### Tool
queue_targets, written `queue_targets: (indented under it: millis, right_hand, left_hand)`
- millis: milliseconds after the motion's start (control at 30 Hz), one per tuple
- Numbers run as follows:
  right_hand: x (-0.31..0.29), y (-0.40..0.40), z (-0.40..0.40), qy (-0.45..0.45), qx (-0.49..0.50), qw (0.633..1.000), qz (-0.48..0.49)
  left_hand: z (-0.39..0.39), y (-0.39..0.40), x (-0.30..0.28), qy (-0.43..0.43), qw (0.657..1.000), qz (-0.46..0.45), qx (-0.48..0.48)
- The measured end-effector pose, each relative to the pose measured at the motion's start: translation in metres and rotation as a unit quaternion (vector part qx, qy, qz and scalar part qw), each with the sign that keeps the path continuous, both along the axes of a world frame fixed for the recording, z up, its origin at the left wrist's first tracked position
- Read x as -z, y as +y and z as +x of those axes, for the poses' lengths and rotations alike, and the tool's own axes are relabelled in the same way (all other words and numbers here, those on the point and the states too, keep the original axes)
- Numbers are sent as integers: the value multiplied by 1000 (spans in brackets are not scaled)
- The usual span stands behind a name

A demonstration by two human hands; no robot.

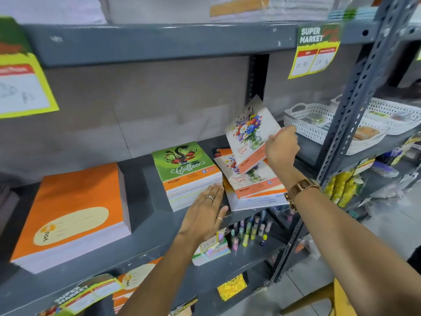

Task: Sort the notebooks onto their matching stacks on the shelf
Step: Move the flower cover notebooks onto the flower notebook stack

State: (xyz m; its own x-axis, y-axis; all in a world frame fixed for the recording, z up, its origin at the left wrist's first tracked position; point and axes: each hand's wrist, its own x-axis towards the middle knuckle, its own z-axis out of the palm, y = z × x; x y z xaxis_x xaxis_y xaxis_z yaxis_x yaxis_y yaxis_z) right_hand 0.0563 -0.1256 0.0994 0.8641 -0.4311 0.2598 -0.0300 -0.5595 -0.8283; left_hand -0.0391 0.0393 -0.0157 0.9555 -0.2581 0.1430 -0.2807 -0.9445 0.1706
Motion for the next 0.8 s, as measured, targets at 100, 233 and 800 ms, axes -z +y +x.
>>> queue_targets:
  millis: [100,233,800]
  right_hand:
    - [-8,16,-3,3,-12,999,46]
    - [-1,49,7,81,-63,984,143]
    - [39,113,-2,187,-176,966,19]
  left_hand:
    - [-8,12,-3,11,1000,23,-1]
    - [-21,31,-1,43,998,44,1]
    - [-43,56,26,102,994,34,-4]
